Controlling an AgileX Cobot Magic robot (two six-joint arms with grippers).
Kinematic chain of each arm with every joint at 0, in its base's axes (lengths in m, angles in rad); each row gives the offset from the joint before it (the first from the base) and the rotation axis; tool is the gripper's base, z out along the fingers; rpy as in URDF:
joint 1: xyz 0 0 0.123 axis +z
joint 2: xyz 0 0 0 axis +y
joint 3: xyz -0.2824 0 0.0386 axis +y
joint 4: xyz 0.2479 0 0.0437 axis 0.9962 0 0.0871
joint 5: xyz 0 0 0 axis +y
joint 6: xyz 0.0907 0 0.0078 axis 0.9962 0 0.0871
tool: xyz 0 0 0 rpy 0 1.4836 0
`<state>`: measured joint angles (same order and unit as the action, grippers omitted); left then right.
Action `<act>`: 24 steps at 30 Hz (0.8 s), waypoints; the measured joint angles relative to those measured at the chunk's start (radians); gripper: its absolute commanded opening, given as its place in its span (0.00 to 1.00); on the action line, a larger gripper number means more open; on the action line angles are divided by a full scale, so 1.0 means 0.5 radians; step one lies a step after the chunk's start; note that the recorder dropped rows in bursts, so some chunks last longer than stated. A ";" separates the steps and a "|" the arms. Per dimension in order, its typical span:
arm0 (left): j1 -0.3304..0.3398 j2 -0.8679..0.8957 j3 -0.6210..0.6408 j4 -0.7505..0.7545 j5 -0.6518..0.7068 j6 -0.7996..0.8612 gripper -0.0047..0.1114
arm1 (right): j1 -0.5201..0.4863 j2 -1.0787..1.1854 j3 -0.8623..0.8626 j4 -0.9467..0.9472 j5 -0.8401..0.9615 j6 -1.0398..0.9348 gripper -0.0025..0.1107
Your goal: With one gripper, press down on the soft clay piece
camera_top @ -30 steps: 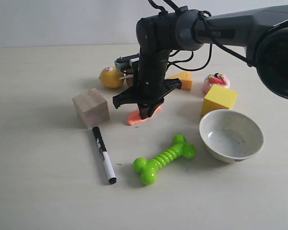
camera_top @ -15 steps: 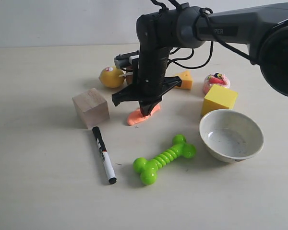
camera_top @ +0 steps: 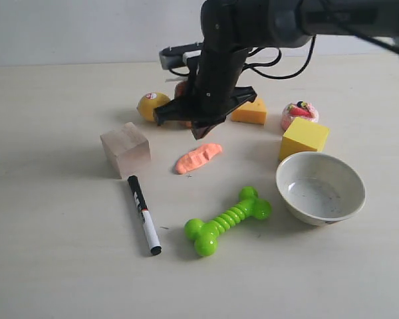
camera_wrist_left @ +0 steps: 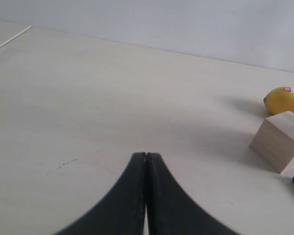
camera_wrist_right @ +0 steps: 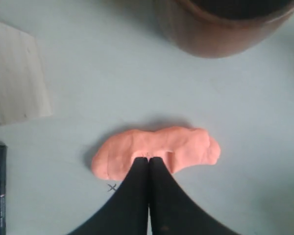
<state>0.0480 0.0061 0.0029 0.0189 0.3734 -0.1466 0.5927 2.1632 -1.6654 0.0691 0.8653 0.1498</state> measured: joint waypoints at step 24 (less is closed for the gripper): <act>0.000 0.000 0.000 0.000 0.000 0.000 0.04 | 0.000 -1.794 1.196 -0.476 -0.865 0.276 0.02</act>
<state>0.0480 0.0061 0.0029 0.0189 0.3734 -0.1466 0.5927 1.2662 -1.0676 -0.1688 0.4327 0.2879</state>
